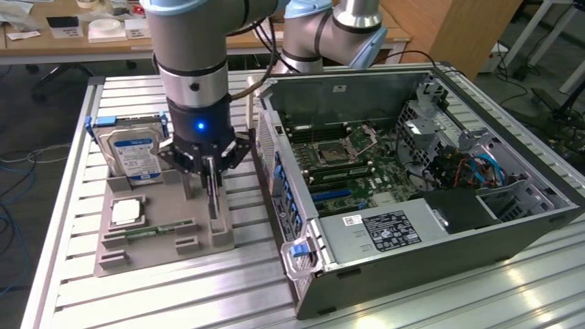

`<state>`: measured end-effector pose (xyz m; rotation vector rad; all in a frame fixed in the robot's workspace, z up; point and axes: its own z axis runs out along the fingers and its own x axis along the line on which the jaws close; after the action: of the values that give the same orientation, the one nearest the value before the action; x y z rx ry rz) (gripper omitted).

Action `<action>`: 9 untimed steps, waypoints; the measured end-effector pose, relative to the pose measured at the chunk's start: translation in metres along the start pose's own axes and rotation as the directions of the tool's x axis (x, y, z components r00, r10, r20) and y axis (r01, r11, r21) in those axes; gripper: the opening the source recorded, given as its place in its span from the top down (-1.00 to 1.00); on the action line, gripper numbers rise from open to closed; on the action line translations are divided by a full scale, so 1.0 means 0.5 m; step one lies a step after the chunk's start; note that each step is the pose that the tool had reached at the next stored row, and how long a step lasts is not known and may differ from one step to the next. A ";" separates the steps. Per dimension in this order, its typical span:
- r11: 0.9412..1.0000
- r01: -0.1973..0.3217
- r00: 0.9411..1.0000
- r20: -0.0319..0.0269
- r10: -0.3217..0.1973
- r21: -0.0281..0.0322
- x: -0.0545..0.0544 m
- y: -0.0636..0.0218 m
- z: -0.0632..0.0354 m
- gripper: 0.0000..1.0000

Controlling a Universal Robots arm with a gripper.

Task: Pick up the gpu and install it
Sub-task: 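Pick up the gpu and move the gpu toward the slot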

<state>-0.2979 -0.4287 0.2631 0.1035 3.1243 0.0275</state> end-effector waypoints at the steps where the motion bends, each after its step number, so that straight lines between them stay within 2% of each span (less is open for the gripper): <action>1: 1.000 0.000 1.000 0.000 0.000 0.000 0.000 0.000 -0.008 0.44; 9: 1.000 0.000 1.000 0.000 0.000 0.000 -0.001 0.001 -0.065 0.44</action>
<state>-0.2979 -0.4287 0.2955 0.1035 3.1244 0.0274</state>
